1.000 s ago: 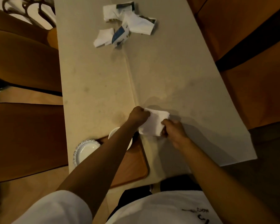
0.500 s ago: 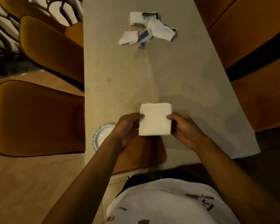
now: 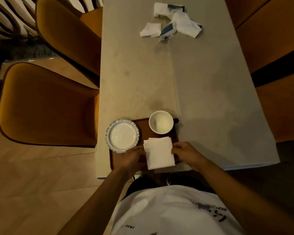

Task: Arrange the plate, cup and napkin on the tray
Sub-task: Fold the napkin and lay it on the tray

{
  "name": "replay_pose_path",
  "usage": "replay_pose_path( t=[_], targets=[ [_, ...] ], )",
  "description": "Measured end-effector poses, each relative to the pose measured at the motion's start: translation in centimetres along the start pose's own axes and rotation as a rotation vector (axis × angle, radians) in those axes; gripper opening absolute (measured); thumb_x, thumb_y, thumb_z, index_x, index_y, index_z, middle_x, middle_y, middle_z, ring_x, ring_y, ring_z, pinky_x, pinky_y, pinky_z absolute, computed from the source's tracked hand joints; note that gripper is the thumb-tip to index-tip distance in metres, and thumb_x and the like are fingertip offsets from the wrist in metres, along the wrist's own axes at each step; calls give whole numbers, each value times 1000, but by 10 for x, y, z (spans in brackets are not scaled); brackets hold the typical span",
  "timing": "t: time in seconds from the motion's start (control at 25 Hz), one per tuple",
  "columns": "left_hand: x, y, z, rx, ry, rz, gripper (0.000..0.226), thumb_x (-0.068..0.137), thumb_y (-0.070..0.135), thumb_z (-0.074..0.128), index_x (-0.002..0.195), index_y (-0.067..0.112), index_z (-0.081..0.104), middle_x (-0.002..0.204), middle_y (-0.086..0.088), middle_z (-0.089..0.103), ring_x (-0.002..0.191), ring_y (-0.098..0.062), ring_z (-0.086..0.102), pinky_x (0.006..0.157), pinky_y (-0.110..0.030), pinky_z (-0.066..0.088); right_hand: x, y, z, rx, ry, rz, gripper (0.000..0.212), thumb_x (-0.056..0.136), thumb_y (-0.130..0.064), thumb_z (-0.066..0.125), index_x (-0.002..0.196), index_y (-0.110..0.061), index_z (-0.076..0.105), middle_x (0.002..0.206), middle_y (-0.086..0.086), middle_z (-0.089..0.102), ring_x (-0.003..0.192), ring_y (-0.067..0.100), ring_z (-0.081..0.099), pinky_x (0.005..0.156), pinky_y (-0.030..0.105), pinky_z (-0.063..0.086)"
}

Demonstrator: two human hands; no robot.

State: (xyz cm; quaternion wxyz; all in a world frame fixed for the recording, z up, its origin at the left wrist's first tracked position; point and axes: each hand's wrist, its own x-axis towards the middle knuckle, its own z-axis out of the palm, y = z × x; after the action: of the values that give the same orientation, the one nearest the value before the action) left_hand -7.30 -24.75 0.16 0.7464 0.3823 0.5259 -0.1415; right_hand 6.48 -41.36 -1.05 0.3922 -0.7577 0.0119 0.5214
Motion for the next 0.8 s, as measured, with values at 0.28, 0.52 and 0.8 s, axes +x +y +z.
replay_pose_path(
  t=[0.28, 0.52, 0.8],
  targets=[
    [40, -9, 23, 111, 197, -21, 20, 93, 3, 52, 106, 11, 64, 106, -22, 69, 96, -40, 68, 81, -55, 59, 32, 18, -6, -168, 142, -21, 22, 78, -6, 58, 91, -14, 74, 97, 10, 75, 90, 28, 70, 87, 50, 58],
    [54, -13, 27, 227, 223, 59, 23, 91, 3, 58, 110, 13, 64, 103, -11, 67, 100, -35, 66, 85, -53, 57, 35, 18, -10, -293, 180, -57, 30, 82, -6, 54, 101, -13, 76, 99, 10, 76, 87, 27, 71, 82, 40, 59],
    [47, -32, 18, 622, 285, 453, 44, 77, 1, 63, 118, 16, 57, 107, -4, 68, 98, -18, 64, 81, -33, 55, 24, 26, -22, -443, 272, -225, 28, 92, -12, 55, 117, -14, 66, 111, 7, 69, 95, 22, 64, 83, 30, 50]
  ],
)
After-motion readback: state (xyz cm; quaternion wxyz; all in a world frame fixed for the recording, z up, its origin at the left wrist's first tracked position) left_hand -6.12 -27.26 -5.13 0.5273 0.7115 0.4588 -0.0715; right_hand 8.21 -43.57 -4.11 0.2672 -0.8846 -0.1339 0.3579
